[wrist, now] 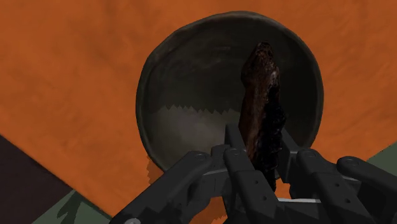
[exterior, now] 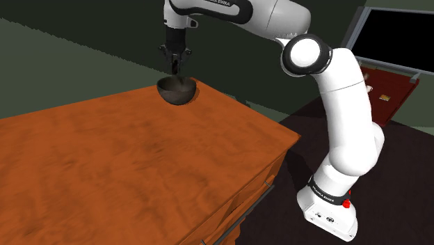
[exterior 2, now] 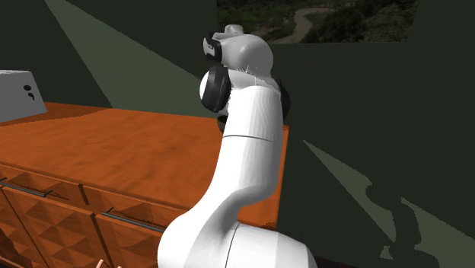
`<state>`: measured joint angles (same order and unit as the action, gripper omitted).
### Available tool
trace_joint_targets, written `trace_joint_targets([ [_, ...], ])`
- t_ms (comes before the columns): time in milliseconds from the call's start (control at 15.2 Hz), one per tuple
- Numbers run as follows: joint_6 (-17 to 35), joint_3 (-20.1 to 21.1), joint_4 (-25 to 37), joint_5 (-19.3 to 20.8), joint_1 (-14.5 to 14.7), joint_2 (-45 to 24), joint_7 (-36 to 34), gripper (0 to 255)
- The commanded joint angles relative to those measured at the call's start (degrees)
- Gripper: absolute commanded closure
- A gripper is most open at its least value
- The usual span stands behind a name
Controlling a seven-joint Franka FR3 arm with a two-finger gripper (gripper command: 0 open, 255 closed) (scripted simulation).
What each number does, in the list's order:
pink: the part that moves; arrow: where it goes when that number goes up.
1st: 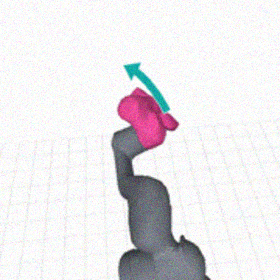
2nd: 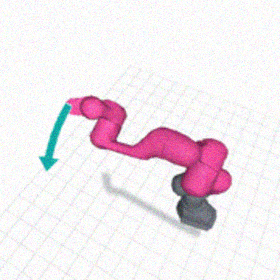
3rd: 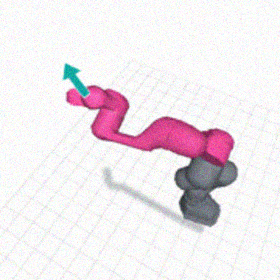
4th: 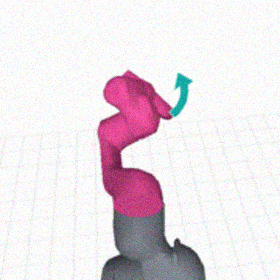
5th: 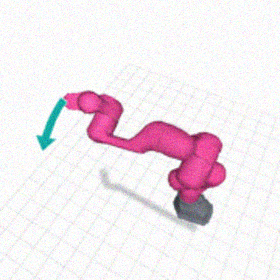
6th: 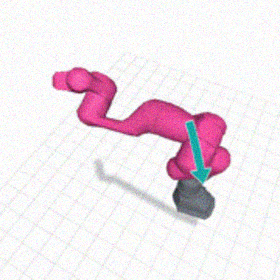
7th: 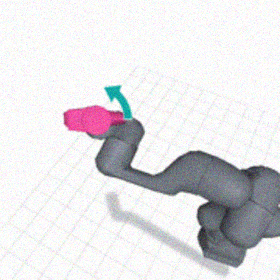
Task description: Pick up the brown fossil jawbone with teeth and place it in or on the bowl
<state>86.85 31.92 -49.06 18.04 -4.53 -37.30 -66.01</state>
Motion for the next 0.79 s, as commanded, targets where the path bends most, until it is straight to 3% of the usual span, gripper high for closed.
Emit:
trace_joint_targets([
  [0,2.5,0.3,-3.8,-0.5,-1.4,1.2,0.0,255],
  [528,10.5,0.7,-14.7,-1.4,-4.4,3.8,-0.6,255],
  [726,10.9,0.7,-15.2,-1.5,-4.5,3.8,-0.7,255],
])
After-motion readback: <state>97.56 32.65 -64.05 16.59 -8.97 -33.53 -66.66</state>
